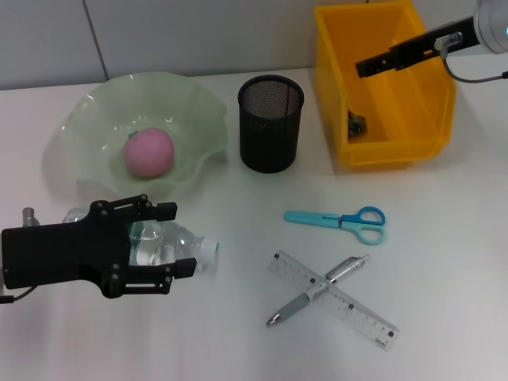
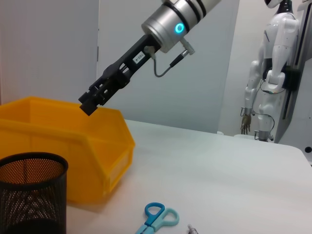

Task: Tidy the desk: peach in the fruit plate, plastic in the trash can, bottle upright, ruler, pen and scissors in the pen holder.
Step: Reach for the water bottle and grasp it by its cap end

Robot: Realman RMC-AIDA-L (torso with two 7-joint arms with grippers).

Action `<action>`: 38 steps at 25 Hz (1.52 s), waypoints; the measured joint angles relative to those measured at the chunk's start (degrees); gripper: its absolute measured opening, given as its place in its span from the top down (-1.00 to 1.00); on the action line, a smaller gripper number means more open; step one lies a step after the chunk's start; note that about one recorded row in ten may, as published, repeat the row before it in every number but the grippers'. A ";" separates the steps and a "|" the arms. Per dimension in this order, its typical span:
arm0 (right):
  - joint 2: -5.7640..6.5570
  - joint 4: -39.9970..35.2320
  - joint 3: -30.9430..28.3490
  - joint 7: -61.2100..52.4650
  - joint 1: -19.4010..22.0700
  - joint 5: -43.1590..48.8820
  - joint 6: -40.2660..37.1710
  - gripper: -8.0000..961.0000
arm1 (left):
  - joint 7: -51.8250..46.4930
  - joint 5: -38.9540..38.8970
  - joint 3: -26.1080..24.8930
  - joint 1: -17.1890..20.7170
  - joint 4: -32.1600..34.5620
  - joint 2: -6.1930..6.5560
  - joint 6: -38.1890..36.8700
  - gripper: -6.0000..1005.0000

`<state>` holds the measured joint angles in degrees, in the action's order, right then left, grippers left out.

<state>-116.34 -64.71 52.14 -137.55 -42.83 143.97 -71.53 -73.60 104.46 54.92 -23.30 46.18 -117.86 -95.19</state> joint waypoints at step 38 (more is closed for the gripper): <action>-1.15 15.92 -0.81 58.15 17.76 -30.34 -17.66 -0.69 | -14.38 15.06 6.26 -9.19 11.82 -0.44 3.61 -0.62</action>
<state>-117.49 -48.78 51.33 -79.41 -25.08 113.63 -89.19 -87.98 119.52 61.19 -32.49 58.00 -118.29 -91.58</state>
